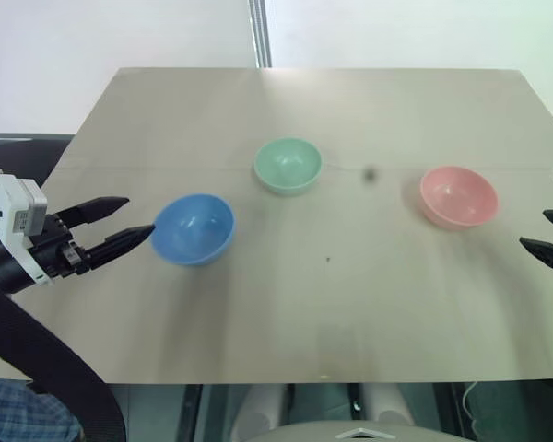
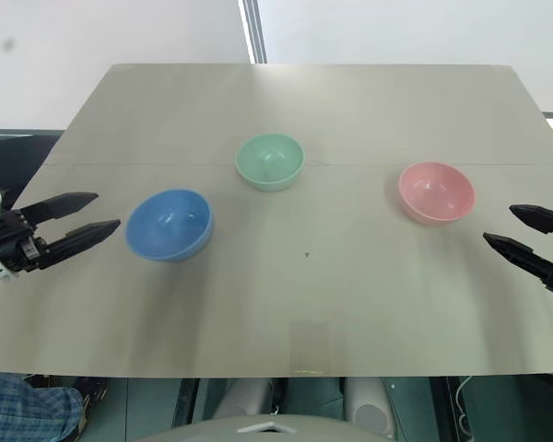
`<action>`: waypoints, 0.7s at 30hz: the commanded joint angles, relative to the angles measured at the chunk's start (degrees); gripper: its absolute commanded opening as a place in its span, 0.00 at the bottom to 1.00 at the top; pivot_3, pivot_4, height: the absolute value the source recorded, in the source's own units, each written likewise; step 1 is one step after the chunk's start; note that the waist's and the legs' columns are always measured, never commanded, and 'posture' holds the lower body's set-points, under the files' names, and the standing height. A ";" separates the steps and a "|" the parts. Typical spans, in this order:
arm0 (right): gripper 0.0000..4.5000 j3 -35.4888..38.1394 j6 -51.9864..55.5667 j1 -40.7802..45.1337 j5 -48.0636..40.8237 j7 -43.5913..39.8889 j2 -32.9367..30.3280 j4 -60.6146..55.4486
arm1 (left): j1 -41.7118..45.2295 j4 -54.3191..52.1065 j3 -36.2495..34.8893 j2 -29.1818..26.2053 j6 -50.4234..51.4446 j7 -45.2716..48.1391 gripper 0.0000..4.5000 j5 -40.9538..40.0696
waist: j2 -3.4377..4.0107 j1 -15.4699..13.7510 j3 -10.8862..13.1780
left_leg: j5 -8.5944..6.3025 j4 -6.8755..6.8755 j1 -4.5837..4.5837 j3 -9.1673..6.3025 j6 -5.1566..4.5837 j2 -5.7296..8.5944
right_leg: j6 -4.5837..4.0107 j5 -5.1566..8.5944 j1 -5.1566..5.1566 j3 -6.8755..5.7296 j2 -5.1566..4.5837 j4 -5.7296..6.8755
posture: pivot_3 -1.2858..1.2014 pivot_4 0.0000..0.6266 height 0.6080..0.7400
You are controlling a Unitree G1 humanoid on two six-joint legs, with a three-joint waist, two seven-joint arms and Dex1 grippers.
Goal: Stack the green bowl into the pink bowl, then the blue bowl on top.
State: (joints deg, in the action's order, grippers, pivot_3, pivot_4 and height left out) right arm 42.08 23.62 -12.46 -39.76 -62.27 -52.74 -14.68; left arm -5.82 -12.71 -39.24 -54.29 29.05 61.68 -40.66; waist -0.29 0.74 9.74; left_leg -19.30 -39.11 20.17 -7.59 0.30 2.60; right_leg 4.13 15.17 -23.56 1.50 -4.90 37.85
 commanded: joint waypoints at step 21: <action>0.76 2.13 0.94 0.73 -0.23 0.82 -0.73 -2.78 | 1.90 -0.38 -0.73 0.06 -0.24 0.76 0.81 -0.87 | 0.00 0.00 0.00 | 0.00 -0.01 0.00 0.00 0.00 0.00 | 0.00 0.00 0.00 -0.01 0.01 0.01 | 0.52 0.24 1.00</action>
State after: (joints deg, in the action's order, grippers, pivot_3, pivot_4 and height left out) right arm 42.10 24.86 -12.50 -39.74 -61.88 -52.77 -16.07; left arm -4.63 -12.80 -39.24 -54.00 29.42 62.21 -40.73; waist -0.29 0.74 9.74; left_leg -19.30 -39.11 20.17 -7.59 0.30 2.60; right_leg 4.13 15.17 -23.55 1.49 -4.89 37.86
